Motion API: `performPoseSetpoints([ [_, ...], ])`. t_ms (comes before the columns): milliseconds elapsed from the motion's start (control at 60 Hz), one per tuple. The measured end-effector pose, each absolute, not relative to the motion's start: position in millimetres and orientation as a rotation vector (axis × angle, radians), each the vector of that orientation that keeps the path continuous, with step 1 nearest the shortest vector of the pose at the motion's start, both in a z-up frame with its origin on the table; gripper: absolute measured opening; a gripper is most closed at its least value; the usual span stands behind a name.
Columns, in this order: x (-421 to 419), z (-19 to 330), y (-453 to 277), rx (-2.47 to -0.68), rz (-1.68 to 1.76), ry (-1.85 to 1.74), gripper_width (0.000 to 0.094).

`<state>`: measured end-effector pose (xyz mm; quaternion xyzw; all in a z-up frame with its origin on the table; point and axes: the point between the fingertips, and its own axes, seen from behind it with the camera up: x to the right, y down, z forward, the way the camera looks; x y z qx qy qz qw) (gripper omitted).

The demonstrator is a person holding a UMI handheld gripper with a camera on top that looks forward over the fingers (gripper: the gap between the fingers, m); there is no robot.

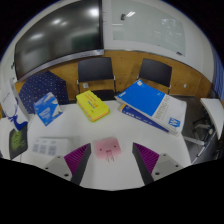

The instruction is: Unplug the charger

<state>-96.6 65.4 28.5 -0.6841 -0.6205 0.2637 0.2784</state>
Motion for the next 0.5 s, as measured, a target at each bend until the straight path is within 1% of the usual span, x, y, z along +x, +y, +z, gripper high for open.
performPoseSetpoints([
  [183, -0.4, 130.2, 63.8, -1.864, 0.73, -1.695, 0.0862],
  [283, 61.1, 173.6, 69.7, -1.879, 0.692, -1.705, 0.086],
  [400, 115.2, 197.4, 86.9, -1.944, 0.623, -1.676, 0.0863],
  [500, 135.0, 204.6, 91.0, -1.976, 0.633, -1.655, 0.0853],
])
